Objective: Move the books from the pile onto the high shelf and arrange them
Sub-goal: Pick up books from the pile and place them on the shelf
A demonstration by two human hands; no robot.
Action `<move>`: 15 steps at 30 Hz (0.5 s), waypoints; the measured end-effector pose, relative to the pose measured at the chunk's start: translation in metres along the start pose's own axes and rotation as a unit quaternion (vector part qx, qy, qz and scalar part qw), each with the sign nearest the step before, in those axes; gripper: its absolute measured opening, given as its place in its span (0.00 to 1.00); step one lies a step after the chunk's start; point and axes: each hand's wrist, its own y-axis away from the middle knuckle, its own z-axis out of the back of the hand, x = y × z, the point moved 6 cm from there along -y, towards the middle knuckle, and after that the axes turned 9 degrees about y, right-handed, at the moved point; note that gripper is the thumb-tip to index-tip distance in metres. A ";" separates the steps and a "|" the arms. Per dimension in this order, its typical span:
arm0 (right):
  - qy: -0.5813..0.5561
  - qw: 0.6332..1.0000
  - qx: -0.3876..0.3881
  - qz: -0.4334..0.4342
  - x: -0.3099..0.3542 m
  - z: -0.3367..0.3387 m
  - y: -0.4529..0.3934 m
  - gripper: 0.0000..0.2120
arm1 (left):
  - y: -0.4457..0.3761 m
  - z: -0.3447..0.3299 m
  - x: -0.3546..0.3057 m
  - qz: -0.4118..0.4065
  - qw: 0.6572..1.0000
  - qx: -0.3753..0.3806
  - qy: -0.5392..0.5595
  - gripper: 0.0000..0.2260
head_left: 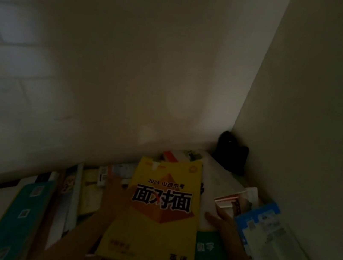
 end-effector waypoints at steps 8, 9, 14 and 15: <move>0.109 0.992 0.011 0.062 0.009 -0.030 -0.004 0.27 | 0.015 -0.026 0.015 0.147 0.988 0.049 -0.016 0.33; 0.122 0.990 0.024 0.072 0.008 -0.034 -0.003 0.25 | 0.017 -0.031 0.015 0.144 0.988 0.048 -0.003 0.36; 0.037 0.993 0.060 0.096 -0.002 -0.036 -0.005 0.28 | 0.026 -0.029 0.015 0.140 0.983 0.055 0.108 0.29; 0.017 0.993 0.063 0.096 -0.004 -0.036 -0.004 0.31 | 0.027 -0.023 0.016 0.143 0.980 0.054 0.126 0.26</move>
